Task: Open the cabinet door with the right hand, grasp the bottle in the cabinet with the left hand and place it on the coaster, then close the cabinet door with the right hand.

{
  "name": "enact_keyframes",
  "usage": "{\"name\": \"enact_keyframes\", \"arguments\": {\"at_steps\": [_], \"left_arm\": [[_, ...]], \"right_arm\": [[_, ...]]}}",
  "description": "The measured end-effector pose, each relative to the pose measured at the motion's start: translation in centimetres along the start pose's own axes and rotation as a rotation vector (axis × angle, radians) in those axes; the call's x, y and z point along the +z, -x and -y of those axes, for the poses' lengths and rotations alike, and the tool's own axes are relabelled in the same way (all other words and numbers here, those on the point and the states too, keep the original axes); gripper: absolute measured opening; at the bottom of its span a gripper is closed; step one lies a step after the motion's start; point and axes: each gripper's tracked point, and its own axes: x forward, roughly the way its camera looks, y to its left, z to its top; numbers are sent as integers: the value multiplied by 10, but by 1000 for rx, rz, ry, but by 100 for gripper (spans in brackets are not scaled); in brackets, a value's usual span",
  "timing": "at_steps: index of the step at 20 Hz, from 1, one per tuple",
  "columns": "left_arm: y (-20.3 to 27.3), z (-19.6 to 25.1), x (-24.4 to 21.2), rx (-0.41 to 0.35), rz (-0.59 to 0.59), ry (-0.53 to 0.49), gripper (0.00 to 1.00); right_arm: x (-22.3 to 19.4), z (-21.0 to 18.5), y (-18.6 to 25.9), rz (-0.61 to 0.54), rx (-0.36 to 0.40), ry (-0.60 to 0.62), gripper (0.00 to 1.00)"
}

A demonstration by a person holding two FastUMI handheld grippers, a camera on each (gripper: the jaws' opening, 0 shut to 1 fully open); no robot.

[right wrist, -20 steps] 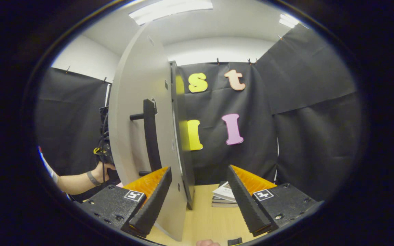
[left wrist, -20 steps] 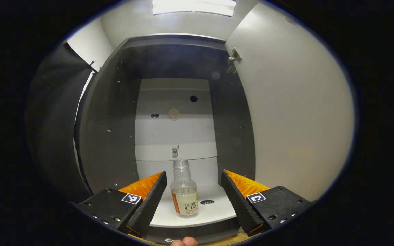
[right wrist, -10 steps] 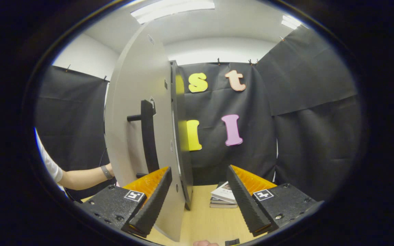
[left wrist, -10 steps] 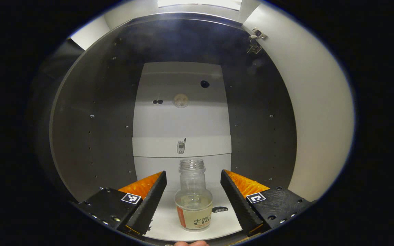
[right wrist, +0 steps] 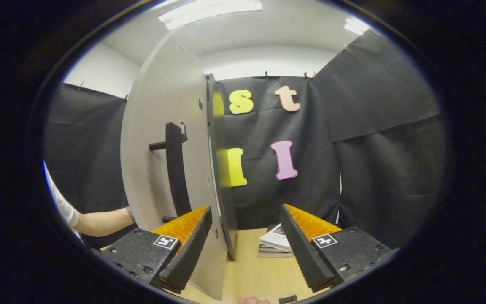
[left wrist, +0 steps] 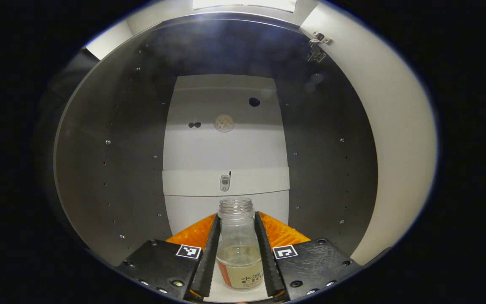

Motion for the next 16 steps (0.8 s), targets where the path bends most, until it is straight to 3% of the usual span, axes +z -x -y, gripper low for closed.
{"name": "enact_keyframes", "arguments": {"at_steps": [7, 16], "left_arm": [[25, -7, 16, -26, 22, 24, 47], [116, -29, 30, -44, 81, 24, 47]], "right_arm": [[-2, 1, 0, -5, -6, 0, 100], [0, 2, 2, -8, -23, 37, 97]]}}
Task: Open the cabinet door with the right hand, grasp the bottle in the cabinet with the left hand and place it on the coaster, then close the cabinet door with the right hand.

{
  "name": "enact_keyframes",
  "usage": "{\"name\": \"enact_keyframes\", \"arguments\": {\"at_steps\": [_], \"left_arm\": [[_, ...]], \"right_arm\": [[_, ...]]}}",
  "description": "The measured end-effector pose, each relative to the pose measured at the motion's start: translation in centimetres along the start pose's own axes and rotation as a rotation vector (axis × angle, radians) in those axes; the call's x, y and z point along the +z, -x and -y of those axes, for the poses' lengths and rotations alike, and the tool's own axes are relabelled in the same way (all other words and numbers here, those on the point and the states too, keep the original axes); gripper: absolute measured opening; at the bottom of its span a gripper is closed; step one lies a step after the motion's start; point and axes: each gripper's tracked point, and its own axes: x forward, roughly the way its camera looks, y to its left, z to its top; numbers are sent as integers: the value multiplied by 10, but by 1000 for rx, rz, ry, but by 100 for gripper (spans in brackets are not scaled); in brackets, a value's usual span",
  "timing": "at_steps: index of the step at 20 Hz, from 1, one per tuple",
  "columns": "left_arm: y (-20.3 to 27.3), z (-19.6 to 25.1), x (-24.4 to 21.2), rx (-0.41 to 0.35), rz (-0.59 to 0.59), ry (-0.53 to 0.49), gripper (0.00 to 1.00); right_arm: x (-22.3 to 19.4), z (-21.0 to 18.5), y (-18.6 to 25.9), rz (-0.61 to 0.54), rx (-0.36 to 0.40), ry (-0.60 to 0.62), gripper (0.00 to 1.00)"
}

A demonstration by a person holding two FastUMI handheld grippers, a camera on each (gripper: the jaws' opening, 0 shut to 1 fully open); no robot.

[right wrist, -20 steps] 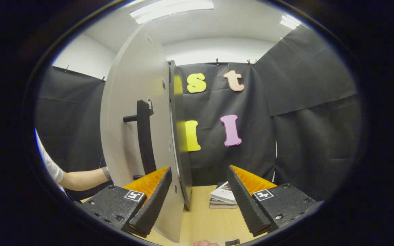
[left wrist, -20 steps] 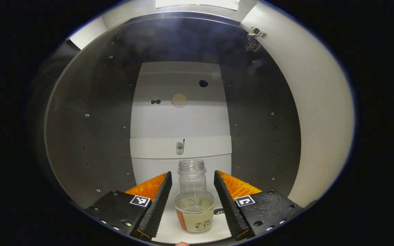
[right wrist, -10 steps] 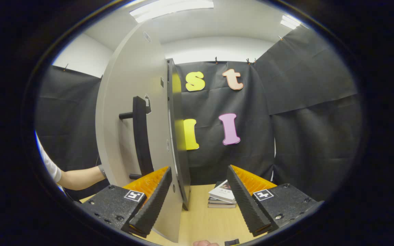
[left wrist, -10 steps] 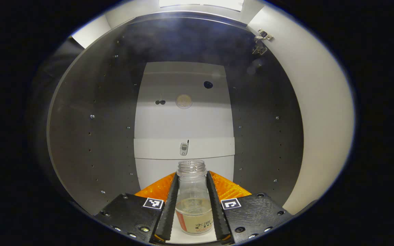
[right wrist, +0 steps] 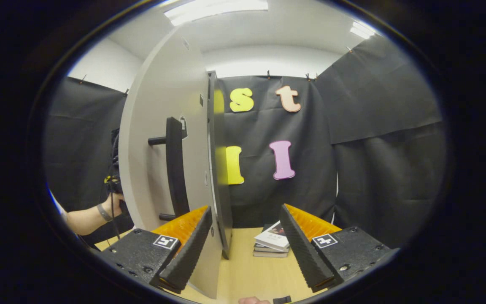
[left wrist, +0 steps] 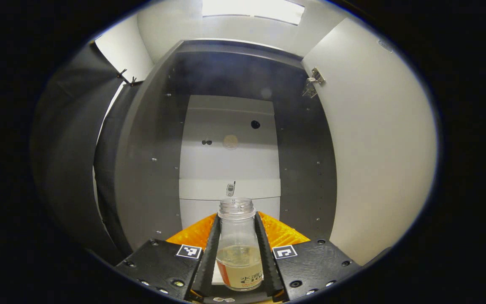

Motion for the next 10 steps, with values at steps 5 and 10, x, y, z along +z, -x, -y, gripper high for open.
{"name": "enact_keyframes", "arguments": {"at_steps": [5, 10], "left_arm": [[70, -22, -28, 39, -21, -23, 46], [134, -57, -79, 156, -48, -78, 46]], "right_arm": [[0, 1, 1, 15, -21, -5, 100], [-1, 2, 2, 9, -36, -23, 97]]}}
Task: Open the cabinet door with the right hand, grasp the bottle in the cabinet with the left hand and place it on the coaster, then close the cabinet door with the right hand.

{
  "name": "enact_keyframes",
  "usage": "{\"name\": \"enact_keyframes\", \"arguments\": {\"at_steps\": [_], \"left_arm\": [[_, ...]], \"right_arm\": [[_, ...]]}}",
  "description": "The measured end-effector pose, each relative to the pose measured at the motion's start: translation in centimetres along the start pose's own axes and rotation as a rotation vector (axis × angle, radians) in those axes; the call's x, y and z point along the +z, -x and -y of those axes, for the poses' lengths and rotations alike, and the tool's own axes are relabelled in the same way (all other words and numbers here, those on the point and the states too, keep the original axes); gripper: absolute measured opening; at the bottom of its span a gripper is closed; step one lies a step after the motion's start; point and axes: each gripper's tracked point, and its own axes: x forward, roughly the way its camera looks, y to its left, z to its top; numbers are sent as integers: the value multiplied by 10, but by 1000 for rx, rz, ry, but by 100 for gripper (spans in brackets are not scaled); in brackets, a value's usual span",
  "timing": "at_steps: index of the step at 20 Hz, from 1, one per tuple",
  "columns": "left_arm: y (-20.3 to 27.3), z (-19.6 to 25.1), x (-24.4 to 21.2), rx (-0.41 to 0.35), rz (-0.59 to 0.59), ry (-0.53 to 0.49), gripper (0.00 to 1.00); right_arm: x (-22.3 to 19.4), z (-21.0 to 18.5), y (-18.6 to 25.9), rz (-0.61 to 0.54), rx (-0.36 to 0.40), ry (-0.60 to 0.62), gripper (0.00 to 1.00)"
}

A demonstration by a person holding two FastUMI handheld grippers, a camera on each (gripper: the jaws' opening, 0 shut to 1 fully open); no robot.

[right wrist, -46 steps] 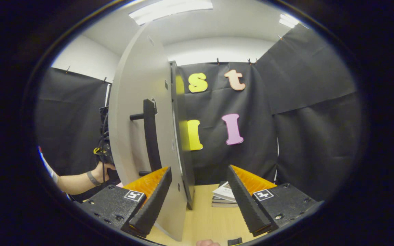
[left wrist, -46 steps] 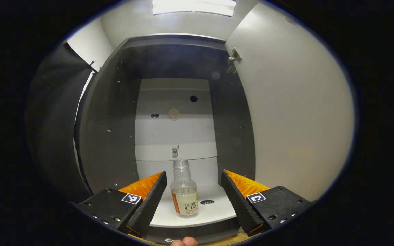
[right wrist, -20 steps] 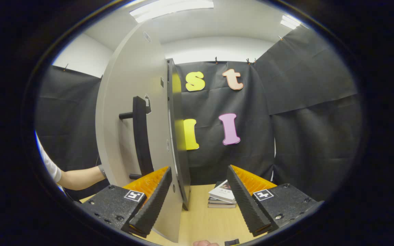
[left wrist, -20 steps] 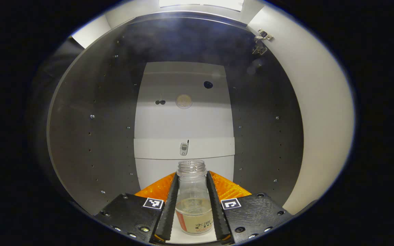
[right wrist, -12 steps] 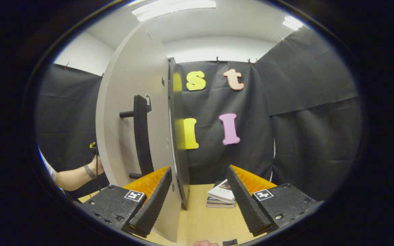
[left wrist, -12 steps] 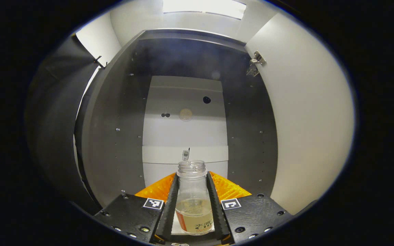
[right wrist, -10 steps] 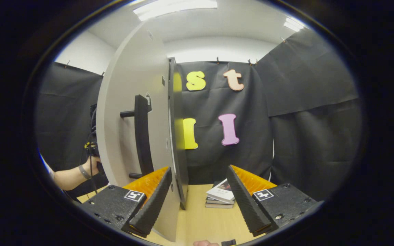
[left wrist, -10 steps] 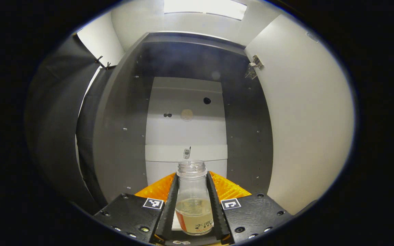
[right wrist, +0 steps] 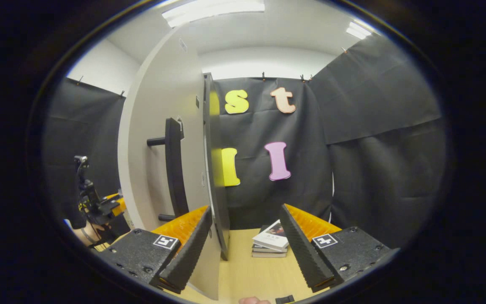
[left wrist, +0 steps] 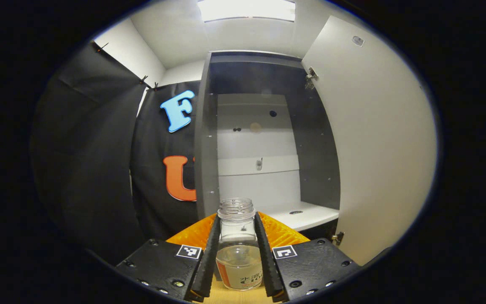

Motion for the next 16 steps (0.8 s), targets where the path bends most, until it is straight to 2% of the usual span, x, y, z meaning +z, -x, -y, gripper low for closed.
{"name": "enact_keyframes", "arguments": {"at_steps": [1, 5, 9, 12, 13, 14, 16], "left_arm": [[9, -7, -12, 24, 0, -9, 46], [43, -29, -62, 98, 3, -31, 46], [66, -47, -122, 177, -43, -41, 46], [79, -61, -168, 240, -90, -24, 47], [82, -64, -177, 263, -87, -20, 47], [85, -69, -185, 294, -91, -28, 46], [88, -76, -200, 325, -106, -62, 46]], "right_arm": [[-1, 0, 1, -6, -6, -4, 100], [0, 1, 3, -19, -42, 21, 100], [1, 2, 4, -31, -59, 46, 100], [3, 2, 4, -23, -58, 10, 97], [5, 2, 3, -13, -57, -14, 100], [6, 2, 2, -7, -52, -40, 97], [8, 1, 2, -7, -45, -80, 100]]}}
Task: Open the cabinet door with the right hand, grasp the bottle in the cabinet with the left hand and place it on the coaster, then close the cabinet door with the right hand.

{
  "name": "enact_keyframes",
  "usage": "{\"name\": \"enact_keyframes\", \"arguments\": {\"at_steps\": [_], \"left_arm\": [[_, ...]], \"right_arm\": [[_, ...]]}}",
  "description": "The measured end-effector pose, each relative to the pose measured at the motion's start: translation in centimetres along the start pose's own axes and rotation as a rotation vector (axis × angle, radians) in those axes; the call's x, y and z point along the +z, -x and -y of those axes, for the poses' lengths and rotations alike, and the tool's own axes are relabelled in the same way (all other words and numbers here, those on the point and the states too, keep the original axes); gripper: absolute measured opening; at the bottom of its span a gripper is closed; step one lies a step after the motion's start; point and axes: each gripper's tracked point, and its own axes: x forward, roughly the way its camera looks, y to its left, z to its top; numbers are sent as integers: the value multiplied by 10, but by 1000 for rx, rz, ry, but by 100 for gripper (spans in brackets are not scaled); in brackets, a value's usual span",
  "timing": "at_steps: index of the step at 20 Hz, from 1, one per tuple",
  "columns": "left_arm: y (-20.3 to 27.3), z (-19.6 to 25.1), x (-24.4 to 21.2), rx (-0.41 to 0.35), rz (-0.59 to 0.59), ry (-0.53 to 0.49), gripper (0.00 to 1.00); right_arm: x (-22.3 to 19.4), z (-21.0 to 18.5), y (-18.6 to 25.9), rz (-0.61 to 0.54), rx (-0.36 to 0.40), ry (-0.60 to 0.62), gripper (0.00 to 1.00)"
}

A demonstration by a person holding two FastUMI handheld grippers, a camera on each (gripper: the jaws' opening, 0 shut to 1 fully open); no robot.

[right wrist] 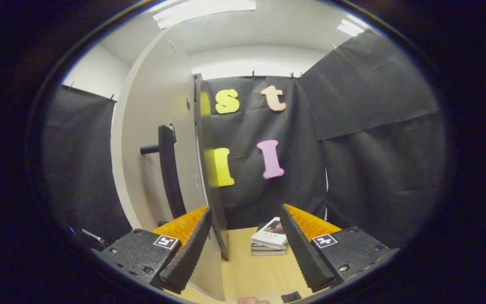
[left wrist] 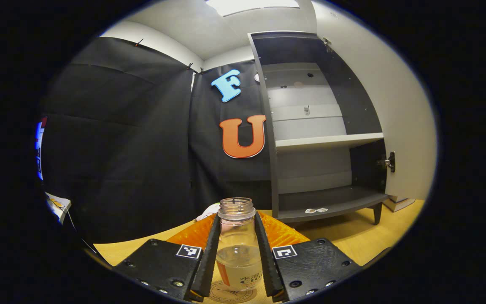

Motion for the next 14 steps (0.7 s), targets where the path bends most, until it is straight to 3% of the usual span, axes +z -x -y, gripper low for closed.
{"name": "enact_keyframes", "arguments": {"at_steps": [2, 9, 10, 14], "left_arm": [[-4, 5, -16, -12, -19, -7, 47], [5, 1, -20, 12, 23, 5, 47], [4, 1, -21, 3, 20, 11, 48], [1, -2, -20, -25, 20, 14, 56]], "right_arm": [[6, 0, -1, 14, -7, 4, 96], [8, 1, 2, 5, -51, 45, 100], [8, 1, 2, 8, -55, 40, 96], [8, 1, 3, 12, -62, 38, 100]]}}
